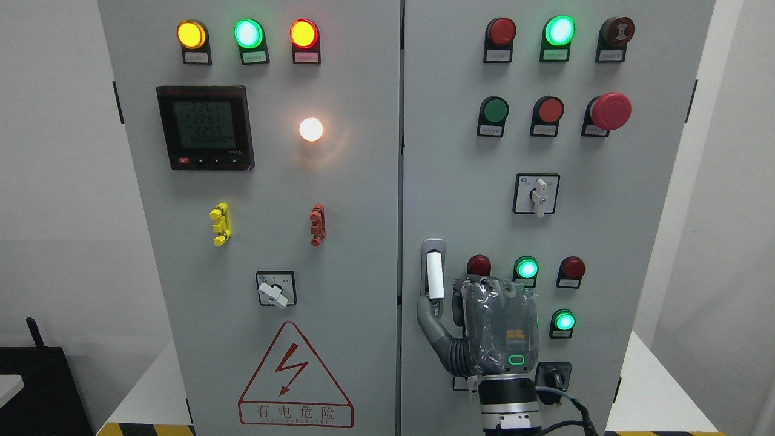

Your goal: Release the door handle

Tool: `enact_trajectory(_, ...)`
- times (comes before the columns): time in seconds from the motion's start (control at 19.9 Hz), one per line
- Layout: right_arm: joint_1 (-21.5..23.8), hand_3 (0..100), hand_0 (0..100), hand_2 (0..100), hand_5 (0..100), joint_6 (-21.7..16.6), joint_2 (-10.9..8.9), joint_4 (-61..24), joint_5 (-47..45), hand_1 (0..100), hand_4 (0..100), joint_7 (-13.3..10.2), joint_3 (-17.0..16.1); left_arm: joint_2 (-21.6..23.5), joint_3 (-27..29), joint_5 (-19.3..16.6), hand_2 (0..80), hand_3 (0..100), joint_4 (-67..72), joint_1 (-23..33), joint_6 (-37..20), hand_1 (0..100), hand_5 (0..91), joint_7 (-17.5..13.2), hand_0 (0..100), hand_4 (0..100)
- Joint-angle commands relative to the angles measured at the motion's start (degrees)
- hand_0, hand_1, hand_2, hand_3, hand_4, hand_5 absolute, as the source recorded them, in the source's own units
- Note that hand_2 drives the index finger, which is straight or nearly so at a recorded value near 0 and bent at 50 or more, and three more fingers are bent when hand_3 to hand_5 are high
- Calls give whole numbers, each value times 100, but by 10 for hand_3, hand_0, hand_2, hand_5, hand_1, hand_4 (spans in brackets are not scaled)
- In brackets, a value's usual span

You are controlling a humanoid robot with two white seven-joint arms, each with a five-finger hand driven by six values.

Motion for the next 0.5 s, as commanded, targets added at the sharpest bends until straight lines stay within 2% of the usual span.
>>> enact_trajectory(0.0, -6, 1000, 490, 1000, 979, 4, 3, 0, 6, 437, 1000, -3, -36, 0, -70, 1, 0, 0, -88, 0, -2, 389, 0, -1, 120, 0)
enact_trajectory(0.45, 3, 1000, 522, 1000, 980, 4, 3, 0, 6, 421, 1000, -3, -97, 0, -70, 1, 0, 0, -88, 0, -2, 389, 0, -1, 120, 0)
